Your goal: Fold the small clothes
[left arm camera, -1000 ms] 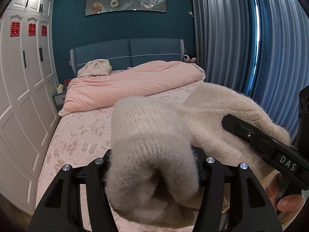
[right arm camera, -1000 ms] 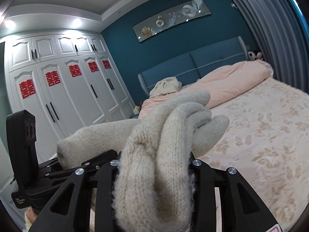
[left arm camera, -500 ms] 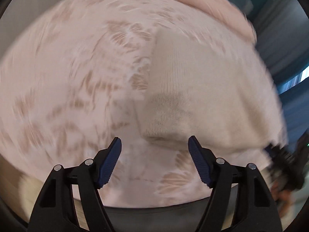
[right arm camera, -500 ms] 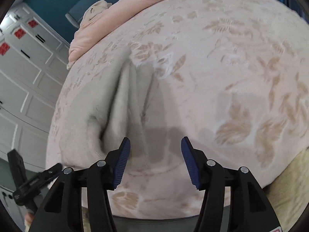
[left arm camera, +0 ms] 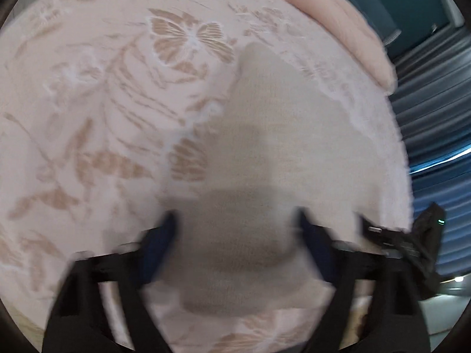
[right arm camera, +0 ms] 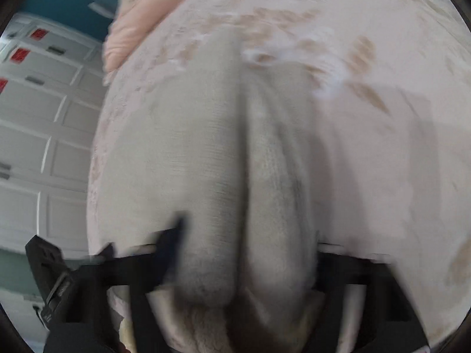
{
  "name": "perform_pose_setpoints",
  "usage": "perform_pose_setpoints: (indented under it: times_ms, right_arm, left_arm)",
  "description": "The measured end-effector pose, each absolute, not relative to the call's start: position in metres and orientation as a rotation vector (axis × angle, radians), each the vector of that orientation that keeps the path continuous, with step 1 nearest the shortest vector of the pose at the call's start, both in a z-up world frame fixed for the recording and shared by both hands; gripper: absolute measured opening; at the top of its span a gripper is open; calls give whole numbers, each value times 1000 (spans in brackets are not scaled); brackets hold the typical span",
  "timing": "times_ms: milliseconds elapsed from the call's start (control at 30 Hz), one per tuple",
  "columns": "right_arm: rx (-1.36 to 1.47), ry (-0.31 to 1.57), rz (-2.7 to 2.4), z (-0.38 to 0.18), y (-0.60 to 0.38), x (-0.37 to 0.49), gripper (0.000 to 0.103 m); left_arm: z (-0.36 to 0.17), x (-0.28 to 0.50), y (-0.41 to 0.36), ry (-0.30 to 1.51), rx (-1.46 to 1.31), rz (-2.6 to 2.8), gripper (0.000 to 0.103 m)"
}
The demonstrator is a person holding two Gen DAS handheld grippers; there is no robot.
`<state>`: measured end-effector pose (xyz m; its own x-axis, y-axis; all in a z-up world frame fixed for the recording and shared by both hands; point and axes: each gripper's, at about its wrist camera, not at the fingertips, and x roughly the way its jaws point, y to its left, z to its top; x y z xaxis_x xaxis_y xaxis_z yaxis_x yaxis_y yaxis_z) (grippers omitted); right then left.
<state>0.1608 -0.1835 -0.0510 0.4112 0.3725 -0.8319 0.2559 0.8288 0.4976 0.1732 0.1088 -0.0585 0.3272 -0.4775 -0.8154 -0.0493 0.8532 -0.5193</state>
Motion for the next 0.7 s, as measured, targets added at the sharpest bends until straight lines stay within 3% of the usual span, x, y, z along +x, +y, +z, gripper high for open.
perform_pose_setpoints:
  times_ms: [67, 133, 200, 267, 333, 367, 433, 533, 567, 667, 700]
  right_arm:
    - [483, 1088, 119, -14, -171, 166, 34]
    - [394, 969, 173, 33, -165, 160, 33]
    - [400, 916, 183, 46, -175, 154, 34]
    - [425, 961, 170, 24, -190, 156, 44]
    - [393, 1123, 73, -28, -204, 164, 45]
    - [382, 1182, 12, -48, -209, 162, 46]
    - [528, 1102, 26, -40, -228, 140, 46]
    - [537, 1015, 17, -8, -234, 116, 53]
    - [516, 1012, 27, -4, -234, 112, 66]
    - [471, 1118, 52, -22, -230, 116, 69]
    - [475, 1153, 50, -33, -230, 115, 69]
  left_arm:
    - [-37, 172, 101, 1166, -442, -275, 52]
    - [-6, 168, 88, 1090, -346, -283, 49]
    - [14, 163, 84, 1029, -292, -282, 46]
    - [21, 158, 77, 1010, -228, -266, 43]
    - [4, 158, 65, 1048, -129, -229, 44]
    - [-14, 160, 57, 1088, -67, -204, 46]
    - [-33, 168, 51, 1123, -75, -203, 50]
    - [-18, 159, 58, 1094, -105, -166, 55]
    - [-13, 156, 61, 1099, -119, -172, 62]
    - [-11, 141, 76, 1084, -229, -201, 84]
    - [-16, 136, 81, 1097, -282, -215, 87]
